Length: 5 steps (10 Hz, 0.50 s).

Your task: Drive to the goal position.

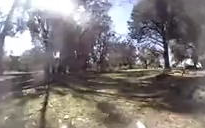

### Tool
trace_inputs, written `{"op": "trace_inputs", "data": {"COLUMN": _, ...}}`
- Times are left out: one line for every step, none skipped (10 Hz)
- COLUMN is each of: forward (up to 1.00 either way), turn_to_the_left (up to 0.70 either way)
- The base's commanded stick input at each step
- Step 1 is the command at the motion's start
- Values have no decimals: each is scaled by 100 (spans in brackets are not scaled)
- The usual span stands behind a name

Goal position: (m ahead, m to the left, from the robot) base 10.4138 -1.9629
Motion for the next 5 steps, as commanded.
{"op": "trace_inputs", "data": {"forward": 70, "turn_to_the_left": 0}}
{"op": "trace_inputs", "data": {"forward": 70, "turn_to_the_left": 0}}
{"op": "trace_inputs", "data": {"forward": 70, "turn_to_the_left": 0}}
{"op": "trace_inputs", "data": {"forward": 70, "turn_to_the_left": 0}}
{"op": "trace_inputs", "data": {"forward": 70, "turn_to_the_left": 0}}
